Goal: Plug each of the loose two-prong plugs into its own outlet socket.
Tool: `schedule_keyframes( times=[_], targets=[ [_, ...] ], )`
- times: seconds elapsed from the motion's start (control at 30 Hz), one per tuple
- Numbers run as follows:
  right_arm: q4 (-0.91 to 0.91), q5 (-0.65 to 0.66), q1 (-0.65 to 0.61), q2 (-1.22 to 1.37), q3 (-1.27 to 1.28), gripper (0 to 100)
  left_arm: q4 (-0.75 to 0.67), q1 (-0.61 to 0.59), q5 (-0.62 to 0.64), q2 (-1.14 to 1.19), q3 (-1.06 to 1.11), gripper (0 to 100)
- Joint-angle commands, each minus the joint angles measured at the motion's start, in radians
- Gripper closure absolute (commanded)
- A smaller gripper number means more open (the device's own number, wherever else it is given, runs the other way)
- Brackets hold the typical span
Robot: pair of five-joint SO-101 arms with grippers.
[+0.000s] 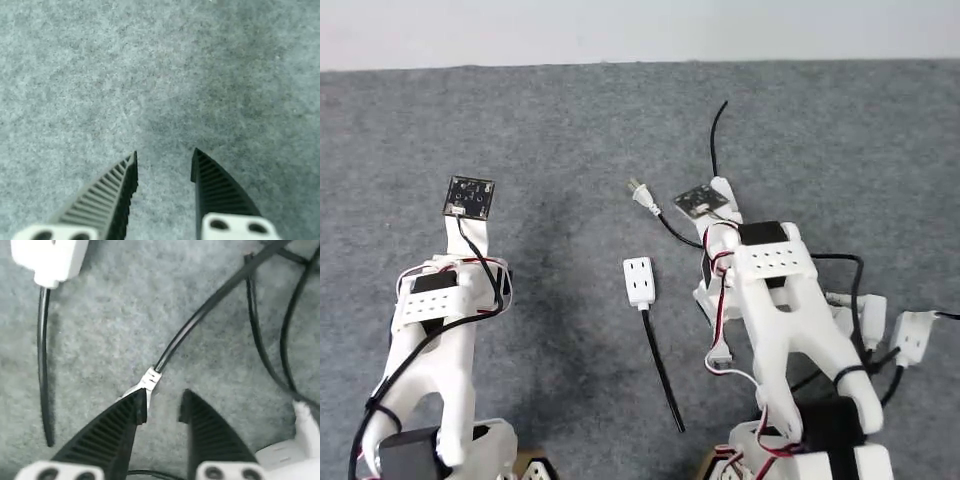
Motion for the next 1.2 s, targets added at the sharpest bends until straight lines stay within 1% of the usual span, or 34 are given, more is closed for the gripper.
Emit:
schedule_keyframes(
  times=[0.0, 0.13, 0.23, 0.5, 0.6, 0.73, 0.8, 0.9, 1.0, 1.17],
  targets=[
    [-0.087, -0.091, 0.008, -0.041, 0.064, 92.8, -0.021, -0.003, -0.011, -0.005, -0.022, 83],
    [-0.180, -0.118, -0.053, -0.039, 0.167, 84.8, -0.021, -0.003, -0.011, -0.005, -0.022, 83],
    [-0.237, -0.152, -0.087, -0.039, 0.210, 81.2, -0.021, -0.003, -0.011, -0.005, -0.022, 83],
    [-0.283, -0.172, -0.082, -0.036, 0.229, 81.2, -0.021, -0.003, -0.011, -0.005, -0.022, 83],
    [-0.302, -0.173, -0.061, -0.028, 0.238, 81.7, -0.021, -0.003, -0.011, -0.005, -0.022, 83],
    [-0.294, -0.166, -0.042, 0.002, 0.235, 91.1, -0.021, -0.003, -0.011, -0.005, -0.022, 83],
    [-0.285, -0.161, -0.041, 0.008, 0.235, 92.8, -0.021, -0.003, -0.011, -0.005, -0.022, 83],
    [-0.262, -0.106, -0.041, 0.015, 0.235, 88.9, -0.021, -0.003, -0.011, -0.005, -0.022, 83],
    [-0.248, -0.106, -0.041, 0.016, 0.235, 85.0, -0.021, -0.003, -0.011, -0.005, -0.022, 83],
    [-0.243, -0.103, -0.041, 0.030, 0.235, 85.0, -0.021, -0.003, -0.011, -0.005, -0.022, 83]
  ],
)
